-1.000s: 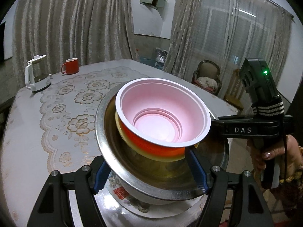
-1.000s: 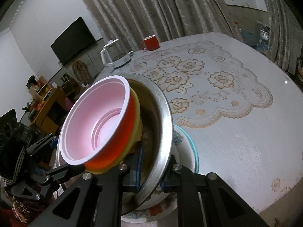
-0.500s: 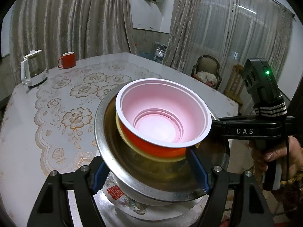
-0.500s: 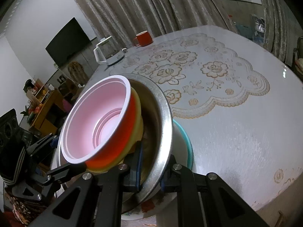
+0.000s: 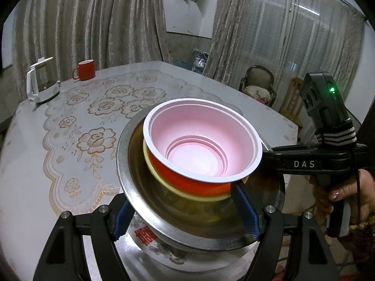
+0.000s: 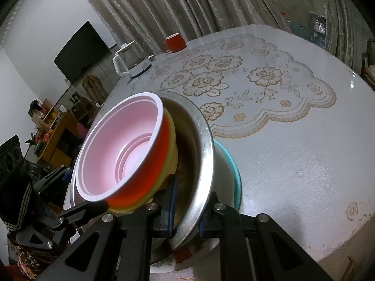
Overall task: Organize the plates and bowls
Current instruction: 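Lift the nested bowls with the left gripper and carry them over the plate stack, then lower the nested bowls onto the plate stack and open the left gripper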
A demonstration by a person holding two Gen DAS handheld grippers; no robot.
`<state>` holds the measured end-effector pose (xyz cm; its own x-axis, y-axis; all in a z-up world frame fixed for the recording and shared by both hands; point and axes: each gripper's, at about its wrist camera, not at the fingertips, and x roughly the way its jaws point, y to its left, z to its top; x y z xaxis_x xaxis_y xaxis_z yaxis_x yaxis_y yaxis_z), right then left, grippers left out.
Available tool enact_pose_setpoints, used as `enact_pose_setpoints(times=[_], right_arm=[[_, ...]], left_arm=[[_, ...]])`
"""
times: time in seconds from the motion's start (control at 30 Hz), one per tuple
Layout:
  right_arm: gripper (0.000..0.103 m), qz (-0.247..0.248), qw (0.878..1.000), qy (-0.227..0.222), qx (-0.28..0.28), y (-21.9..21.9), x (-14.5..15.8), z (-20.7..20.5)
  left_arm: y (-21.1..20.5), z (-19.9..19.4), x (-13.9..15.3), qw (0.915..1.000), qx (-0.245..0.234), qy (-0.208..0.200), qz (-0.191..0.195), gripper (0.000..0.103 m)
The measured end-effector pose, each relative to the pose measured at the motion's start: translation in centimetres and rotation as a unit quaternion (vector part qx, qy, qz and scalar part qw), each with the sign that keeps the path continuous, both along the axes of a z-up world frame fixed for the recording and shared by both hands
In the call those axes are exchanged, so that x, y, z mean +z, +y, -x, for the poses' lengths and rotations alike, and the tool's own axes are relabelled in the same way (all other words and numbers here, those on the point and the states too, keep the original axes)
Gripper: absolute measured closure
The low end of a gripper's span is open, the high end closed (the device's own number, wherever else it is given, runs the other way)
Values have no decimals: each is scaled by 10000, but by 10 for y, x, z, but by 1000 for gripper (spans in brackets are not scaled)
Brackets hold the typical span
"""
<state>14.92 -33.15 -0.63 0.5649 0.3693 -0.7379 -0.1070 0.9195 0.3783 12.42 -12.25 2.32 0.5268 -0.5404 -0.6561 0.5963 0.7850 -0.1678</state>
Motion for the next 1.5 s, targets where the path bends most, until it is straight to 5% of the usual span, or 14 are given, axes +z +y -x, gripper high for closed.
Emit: enact_pose_setpoints(times=[1.2,1.5], right_arm=[[86,190,9990,407,17,15,-22,4],[76,92,9993,355,-38,15,-18,12]], left_arm=[[8,2,-25,9993,56,353,-77,23],[10,9,-29,9994,80,317,-98,24]])
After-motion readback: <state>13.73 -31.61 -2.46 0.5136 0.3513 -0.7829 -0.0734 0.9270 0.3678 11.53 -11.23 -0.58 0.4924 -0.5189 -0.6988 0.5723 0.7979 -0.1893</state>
